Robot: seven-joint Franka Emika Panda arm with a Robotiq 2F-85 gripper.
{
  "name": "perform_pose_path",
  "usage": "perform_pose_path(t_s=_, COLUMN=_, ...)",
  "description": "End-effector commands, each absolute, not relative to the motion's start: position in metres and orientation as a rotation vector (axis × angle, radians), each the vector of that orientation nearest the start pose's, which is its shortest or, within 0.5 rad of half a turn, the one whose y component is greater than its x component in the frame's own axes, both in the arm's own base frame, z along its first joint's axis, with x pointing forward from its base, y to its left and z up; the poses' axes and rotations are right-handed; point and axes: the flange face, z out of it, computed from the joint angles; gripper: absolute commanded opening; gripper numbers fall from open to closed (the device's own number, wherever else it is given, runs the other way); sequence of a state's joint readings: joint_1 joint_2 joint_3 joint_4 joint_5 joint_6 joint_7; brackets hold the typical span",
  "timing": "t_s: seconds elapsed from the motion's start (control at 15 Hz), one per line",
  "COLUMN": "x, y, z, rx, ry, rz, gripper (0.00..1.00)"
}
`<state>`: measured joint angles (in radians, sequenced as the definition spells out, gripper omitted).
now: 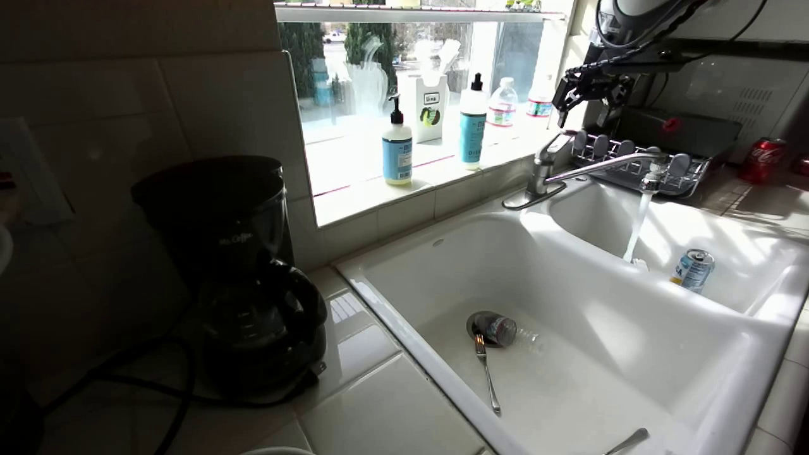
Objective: Turn off the tap
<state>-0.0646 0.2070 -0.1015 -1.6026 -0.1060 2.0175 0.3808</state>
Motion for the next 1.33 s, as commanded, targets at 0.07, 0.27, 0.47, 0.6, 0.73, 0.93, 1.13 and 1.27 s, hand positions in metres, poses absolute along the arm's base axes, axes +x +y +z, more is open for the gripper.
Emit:
perform_pose_path(t_s=0.07, x=0.638, y=-0.106, z=0.521, rx=-3.182, ry=0.823, rz=-0.219, gripper=1.0)
perform_pose_path(t_s=0.27, x=0.63, y=-0.103, z=0.515, rx=-3.23, ry=0.806, rz=-0.106, gripper=1.0)
perform_pose_path(t_s=0.47, x=0.621, y=-0.103, z=0.502, rx=-3.301, ry=0.784, rz=-0.013, gripper=1.0)
perform_pose_path(t_s=0.6, x=0.618, y=-0.101, z=0.491, rx=-3.325, ry=0.765, rz=0.006, gripper=1.0)
perform_pose_path(t_s=0.73, x=0.616, y=-0.099, z=0.485, rx=-3.332, ry=0.746, rz=0.023, gripper=1.0)
perform_pose_path(t_s=0.93, x=0.612, y=-0.094, z=0.471, rx=-3.322, ry=0.708, rz=0.07, gripper=1.0)
perform_pose_path(t_s=1.13, x=0.609, y=-0.092, z=0.461, rx=-3.341, ry=0.709, rz=0.115, gripper=1.0)
perform_pose_path(t_s=1.27, x=0.613, y=-0.096, z=0.467, rx=-3.31, ry=0.755, rz=0.025, gripper=1.0)
